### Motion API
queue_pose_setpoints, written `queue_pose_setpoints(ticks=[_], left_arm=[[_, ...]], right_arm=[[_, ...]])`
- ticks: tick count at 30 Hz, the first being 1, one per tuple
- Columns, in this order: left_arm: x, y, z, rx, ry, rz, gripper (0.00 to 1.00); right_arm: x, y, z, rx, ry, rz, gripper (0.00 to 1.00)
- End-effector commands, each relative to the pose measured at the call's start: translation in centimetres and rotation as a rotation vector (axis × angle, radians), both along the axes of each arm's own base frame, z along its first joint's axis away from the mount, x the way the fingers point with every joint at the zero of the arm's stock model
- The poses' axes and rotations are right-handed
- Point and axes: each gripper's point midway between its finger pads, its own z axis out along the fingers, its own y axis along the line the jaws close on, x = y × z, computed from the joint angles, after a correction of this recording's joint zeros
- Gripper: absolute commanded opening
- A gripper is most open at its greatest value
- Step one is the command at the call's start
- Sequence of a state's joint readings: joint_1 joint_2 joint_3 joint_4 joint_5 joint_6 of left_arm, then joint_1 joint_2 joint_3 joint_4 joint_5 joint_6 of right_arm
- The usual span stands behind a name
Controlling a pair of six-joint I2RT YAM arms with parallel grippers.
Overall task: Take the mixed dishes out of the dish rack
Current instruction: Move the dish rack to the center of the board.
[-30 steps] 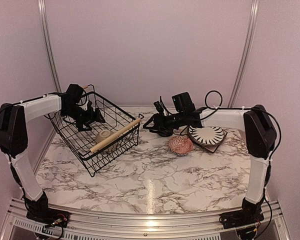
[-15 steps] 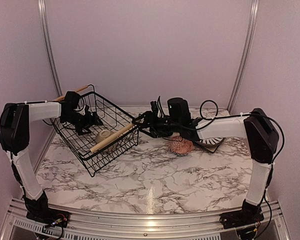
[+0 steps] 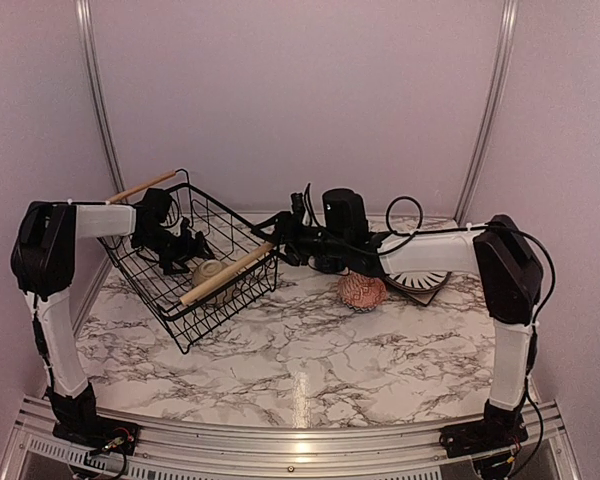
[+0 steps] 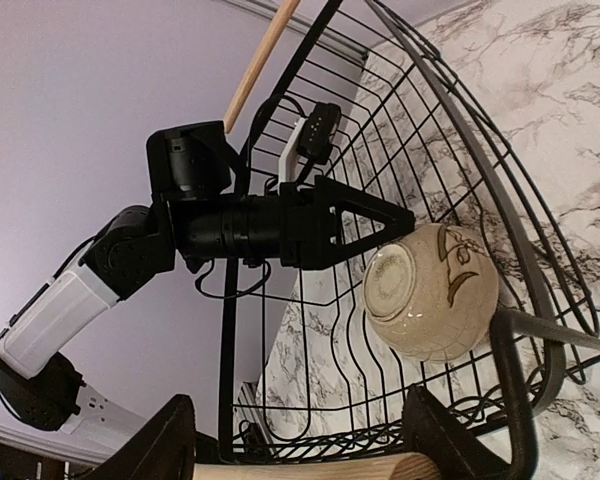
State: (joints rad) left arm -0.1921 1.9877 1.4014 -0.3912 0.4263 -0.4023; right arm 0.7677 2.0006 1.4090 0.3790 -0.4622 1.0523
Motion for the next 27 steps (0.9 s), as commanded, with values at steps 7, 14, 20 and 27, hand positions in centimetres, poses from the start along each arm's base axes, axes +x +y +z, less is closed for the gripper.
queue_pose_setpoints(ticks=[7,14,20,27], left_arm=[[-4.1,-1.8,-0.4,-0.016,0.117,-0.107,0.94],[-5.2,-2.6,0.9,-0.090,0.109,-0.103,0.94],[-6.0,-3.4,2.0,-0.165,0.089,-0.081,0.95],[-5.5,-4.8,2.2,-0.162,0.079,-0.100,0.98]], right_arm=[[1.4,1.3,-0.8,-0.037,0.019,0.014,0.43],[2.5,-0.3,-1.1,-0.036,-0.005,0.122,0.08],[3.5,-3.8,-2.0,-0.100,-0.064,0.207,0.00],[4.0,-5.3,-2.9,-0.092,-0.059,0.239,0.00]])
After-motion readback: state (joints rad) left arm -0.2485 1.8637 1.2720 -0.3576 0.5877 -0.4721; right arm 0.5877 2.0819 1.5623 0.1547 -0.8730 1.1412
